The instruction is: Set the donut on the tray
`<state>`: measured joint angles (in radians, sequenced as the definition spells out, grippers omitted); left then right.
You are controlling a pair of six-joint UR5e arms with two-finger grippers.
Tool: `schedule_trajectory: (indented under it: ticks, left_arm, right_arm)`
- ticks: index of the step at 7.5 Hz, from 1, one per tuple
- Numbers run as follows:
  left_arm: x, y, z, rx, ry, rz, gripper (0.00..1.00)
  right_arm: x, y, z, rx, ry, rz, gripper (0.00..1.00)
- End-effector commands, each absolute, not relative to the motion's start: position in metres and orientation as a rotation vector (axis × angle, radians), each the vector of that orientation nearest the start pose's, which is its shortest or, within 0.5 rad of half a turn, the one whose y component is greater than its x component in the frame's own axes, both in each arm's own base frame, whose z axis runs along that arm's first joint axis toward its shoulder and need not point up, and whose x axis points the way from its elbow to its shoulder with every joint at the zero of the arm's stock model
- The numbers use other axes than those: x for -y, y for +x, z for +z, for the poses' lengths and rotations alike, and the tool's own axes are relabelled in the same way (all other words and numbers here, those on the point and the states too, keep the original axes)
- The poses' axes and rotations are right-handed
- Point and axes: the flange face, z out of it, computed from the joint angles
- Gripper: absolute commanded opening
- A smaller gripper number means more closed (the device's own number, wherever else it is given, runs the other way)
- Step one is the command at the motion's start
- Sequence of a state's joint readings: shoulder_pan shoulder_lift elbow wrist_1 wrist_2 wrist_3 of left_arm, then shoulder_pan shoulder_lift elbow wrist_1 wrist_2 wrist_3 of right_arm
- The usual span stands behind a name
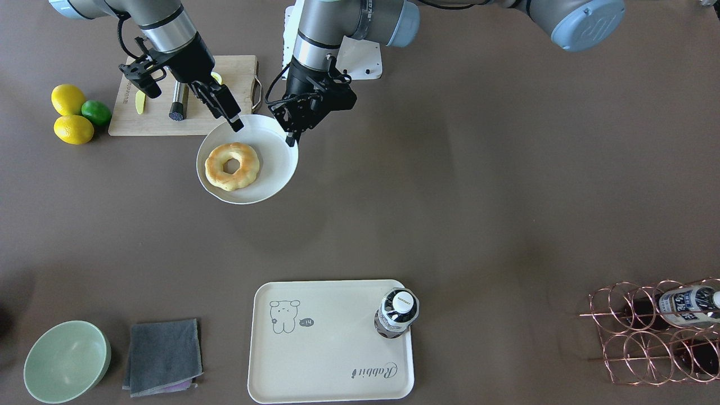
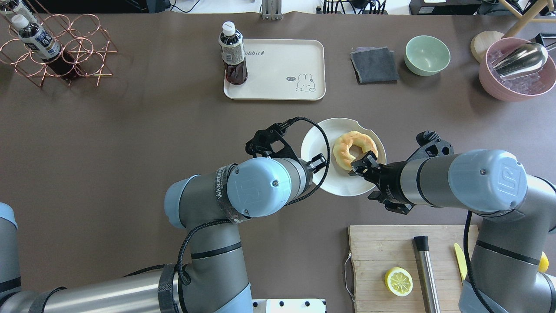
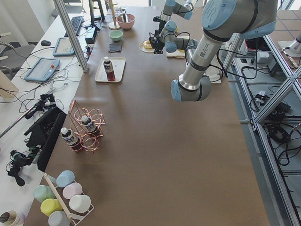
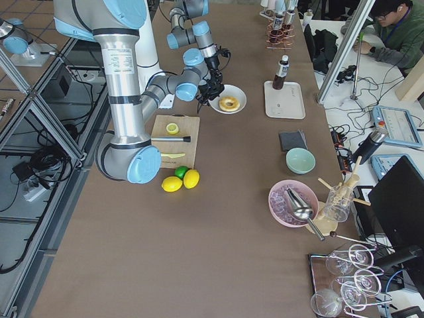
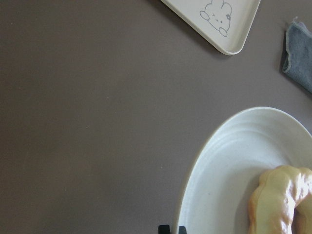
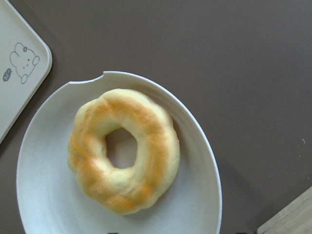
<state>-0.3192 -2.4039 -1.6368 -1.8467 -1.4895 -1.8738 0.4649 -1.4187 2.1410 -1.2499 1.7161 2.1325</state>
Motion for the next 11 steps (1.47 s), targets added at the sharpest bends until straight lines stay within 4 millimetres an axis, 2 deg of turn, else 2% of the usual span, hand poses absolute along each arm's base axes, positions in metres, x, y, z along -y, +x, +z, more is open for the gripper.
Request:
schedule_trajectory:
  ticks: [1, 2, 3, 4, 8, 9, 11]
  left_arm:
    - [0.3509, 0.608, 0.0876, -1.195, 0.085, -0.594, 0.0]
    - [0.3509, 0.608, 0.0876, -1.195, 0.086, -0.593, 0.0]
    - [0.3511, 0.6087, 0.0892, -1.192, 0.086, -0.593, 0.0]
    - [0.3512, 0.6089, 0.0913, -1.189, 0.086, -0.594, 0.0]
    - [0.3507, 0.6074, 0.0907, -1.192, 0.088, -0.591, 0.0]
    - [0.3505, 0.6069, 0.0901, -1.193, 0.088, -0.589, 0.0]
    - [0.3487, 0.6034, 0.0898, -1.199, 0.087, -0.58, 0.0]
  right_arm:
    - [0.3233, -0.39, 0.2907, 1.06, -0.192, 0.853, 0.67]
    - [0.3215, -0.3915, 0.2907, 1.059, -0.198, 0.856, 0.61]
    - [0.3221, -0.3908, 0.2893, 1.062, -0.226, 0.906, 0.35]
    - [0.3219, -0.3906, 0.2878, 1.064, -0.235, 0.916, 0.26]
    - [0.3217, -0.3872, 0.286, 1.069, -0.235, 0.917, 0.25]
    - [0.3215, -0.3868, 0.2854, 1.07, -0.242, 0.927, 0.01]
    - [0.3224, -0.3863, 0.2842, 1.075, -0.25, 0.947, 0.0]
